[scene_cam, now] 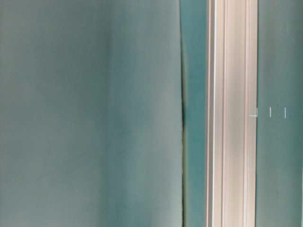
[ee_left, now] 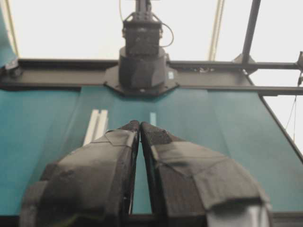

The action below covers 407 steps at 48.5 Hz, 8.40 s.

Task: Lift the metal rail with both hands and move it towards you.
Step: 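Move both grippers over the two ends of the silver rail, then lower both open grippers around the rail ends, then close both grippers on the rail ends, then lift the rail with both grippers and raise it upward, then carry the rail with both grippers toward the front strip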

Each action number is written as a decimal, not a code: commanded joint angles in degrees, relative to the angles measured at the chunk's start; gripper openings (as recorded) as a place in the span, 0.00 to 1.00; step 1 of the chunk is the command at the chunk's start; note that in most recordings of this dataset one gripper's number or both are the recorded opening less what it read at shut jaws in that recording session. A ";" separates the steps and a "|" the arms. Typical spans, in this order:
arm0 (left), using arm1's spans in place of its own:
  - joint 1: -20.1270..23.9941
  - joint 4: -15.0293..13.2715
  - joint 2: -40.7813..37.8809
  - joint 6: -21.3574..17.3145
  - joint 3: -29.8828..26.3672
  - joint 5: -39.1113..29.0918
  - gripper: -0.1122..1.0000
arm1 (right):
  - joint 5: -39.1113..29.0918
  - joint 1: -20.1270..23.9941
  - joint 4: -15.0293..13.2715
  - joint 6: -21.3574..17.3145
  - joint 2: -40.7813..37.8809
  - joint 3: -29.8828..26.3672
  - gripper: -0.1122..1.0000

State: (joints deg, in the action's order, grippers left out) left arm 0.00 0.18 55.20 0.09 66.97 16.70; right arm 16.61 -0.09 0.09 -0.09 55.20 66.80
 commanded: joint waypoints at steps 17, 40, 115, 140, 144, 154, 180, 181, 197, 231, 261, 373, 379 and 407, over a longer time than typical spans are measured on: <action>2.81 0.70 -6.94 1.23 -9.58 -15.21 0.06 | -23.29 -3.34 6.15 -2.37 -6.06 -10.11 0.09; 9.23 1.49 -19.51 -4.39 -27.42 -53.17 0.05 | -64.78 -10.81 3.78 -1.58 -20.83 -27.33 0.09; 13.01 1.76 -36.30 -14.41 -31.46 -60.03 0.98 | -67.32 -12.66 -1.23 11.87 -43.24 -33.05 1.00; 14.06 1.67 -42.63 -13.62 -28.39 -52.91 0.98 | -58.27 -13.54 -0.62 11.78 -45.79 -27.07 1.00; 14.06 1.67 -43.33 -13.27 -28.30 -52.73 0.98 | -57.92 -13.80 -0.62 11.78 -46.32 -26.98 1.00; 14.06 1.67 -45.97 -13.10 -27.16 -50.98 0.98 | -55.90 -14.15 -0.62 11.87 -48.16 -26.89 1.00; 15.73 1.67 -49.75 -13.01 -25.93 -46.67 0.97 | -50.89 -14.85 -0.53 11.95 -51.33 -23.91 1.00; 15.73 1.67 -49.83 -13.01 -25.75 -46.41 0.97 | -50.54 -14.94 -0.53 11.95 -51.42 -23.73 1.00; 15.73 1.76 -52.82 -12.04 -24.26 -42.98 0.98 | -47.11 -16.17 -0.53 11.95 -53.79 -22.32 1.00; 16.79 1.67 -53.70 -11.69 -23.55 -41.40 0.97 | -45.18 -16.26 0.79 11.78 -55.02 -21.71 1.00; 16.79 1.67 -53.17 -11.51 -22.32 -41.04 0.39 | -45.62 -15.56 2.20 11.69 -55.20 -21.97 0.47; 6.15 1.58 -37.71 3.16 -72.16 -102.30 0.39 | -109.51 -8.44 5.71 -8.09 -37.97 -69.70 0.47; 5.98 1.58 -37.97 3.16 -72.07 -102.30 0.39 | -109.25 -8.53 5.71 -8.00 -38.06 -68.99 0.47; 6.24 1.67 -36.12 2.99 -51.68 -88.77 0.39 | -93.96 -8.44 5.19 -4.22 -37.53 -52.38 0.47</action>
State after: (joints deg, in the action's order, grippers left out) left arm 5.98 1.76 17.40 1.23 12.30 -76.29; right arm -81.65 -7.91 5.45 -3.69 17.23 12.83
